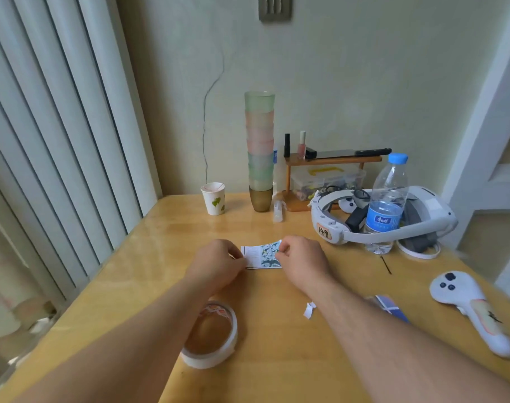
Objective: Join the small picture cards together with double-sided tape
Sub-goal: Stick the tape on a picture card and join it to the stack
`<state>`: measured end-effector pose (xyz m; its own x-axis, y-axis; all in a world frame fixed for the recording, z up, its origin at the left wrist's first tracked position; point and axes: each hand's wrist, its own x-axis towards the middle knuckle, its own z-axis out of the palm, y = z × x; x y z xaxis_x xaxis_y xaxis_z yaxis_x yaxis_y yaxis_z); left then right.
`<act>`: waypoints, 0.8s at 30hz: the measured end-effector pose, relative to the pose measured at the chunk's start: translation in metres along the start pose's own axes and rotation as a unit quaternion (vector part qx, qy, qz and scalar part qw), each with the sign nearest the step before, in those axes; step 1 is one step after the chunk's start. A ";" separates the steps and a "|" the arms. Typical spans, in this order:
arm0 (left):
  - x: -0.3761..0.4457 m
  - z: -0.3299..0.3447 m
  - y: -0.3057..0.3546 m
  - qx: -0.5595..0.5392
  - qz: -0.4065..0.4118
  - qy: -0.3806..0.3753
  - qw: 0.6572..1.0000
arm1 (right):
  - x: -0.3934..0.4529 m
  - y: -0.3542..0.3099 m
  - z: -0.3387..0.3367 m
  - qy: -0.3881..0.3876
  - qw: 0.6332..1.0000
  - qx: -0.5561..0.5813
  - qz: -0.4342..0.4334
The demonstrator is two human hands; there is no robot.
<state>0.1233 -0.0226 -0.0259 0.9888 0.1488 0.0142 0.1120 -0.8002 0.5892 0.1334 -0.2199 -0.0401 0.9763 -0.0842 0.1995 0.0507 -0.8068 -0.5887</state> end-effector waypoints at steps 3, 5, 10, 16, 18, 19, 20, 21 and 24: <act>0.001 0.002 0.001 0.019 0.000 -0.013 1.000 | 0.002 0.000 0.007 -0.012 0.997 -0.068 -0.024; 0.000 0.003 0.001 0.028 0.009 -0.018 0.999 | 0.003 0.000 0.008 -0.020 0.994 -0.099 -0.037; -0.008 -0.001 0.006 0.046 0.035 -0.030 0.998 | -0.005 -0.005 -0.008 -0.051 0.995 -0.084 -0.034; -0.055 -0.049 -0.006 -0.040 0.100 -0.103 0.989 | -0.042 0.006 -0.065 0.085 0.992 0.086 0.029; -0.074 -0.062 -0.016 -0.012 0.128 -0.116 0.985 | -0.069 0.007 -0.072 0.066 0.990 0.119 0.031; -0.082 -0.066 -0.020 0.000 0.137 -0.122 0.983 | -0.082 0.006 -0.071 0.048 0.988 0.139 0.036; -0.090 -0.069 -0.023 0.009 0.145 -0.133 0.980 | -0.093 0.006 -0.069 0.029 0.987 0.156 0.038; -0.097 -0.071 -0.025 0.023 0.151 -0.150 0.977 | -0.102 0.005 -0.065 0.012 0.986 0.165 0.035; -0.117 -0.075 -0.030 0.132 0.176 -0.210 0.953 | -0.122 0.002 -0.056 -0.001 0.985 0.173 0.010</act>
<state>-0.0030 0.0278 0.0150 0.9158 -0.3565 -0.1852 -0.2669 -0.8845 0.3827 0.0029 -0.2441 -0.0220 0.9784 -0.0967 0.1826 0.0989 -0.5564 -0.8250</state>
